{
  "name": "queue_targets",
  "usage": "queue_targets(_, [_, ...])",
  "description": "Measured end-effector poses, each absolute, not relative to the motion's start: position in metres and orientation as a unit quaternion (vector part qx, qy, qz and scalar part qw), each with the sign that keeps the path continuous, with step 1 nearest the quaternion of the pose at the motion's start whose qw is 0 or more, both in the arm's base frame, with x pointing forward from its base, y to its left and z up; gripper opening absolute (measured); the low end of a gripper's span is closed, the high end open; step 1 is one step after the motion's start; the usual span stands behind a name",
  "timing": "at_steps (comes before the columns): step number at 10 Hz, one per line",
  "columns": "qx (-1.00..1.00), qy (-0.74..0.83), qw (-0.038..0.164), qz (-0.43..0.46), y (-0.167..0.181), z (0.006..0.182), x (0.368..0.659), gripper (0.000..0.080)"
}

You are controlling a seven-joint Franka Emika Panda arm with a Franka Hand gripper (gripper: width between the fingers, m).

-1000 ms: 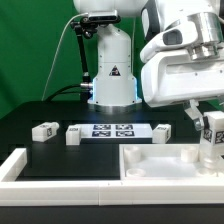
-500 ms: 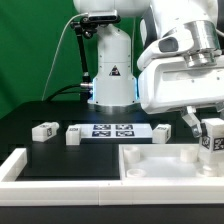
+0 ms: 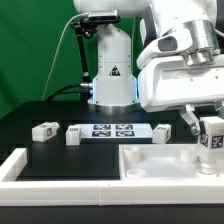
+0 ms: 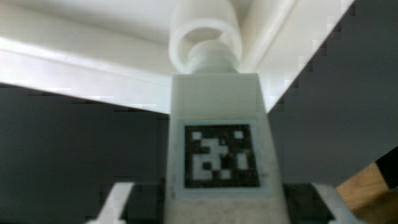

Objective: Assemble one leg

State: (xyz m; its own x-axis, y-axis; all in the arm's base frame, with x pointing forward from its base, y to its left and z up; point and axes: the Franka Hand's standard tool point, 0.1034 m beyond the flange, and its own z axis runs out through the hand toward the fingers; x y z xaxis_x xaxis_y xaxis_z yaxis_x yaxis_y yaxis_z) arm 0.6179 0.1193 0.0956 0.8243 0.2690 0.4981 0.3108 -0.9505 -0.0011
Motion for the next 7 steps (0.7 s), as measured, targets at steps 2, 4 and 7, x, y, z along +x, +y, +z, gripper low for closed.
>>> queue_targets(2, [-0.952, -0.149, 0.038, -0.264, 0.115, 0.094, 0.614, 0.029])
queue_targets(4, [-0.948, -0.147, 0.036, -0.278, 0.114, 0.094, 0.616, 0.029])
queue_targets(7, [-0.95, -0.149, 0.038, -0.273, 0.117, 0.083, 0.613, 0.0291])
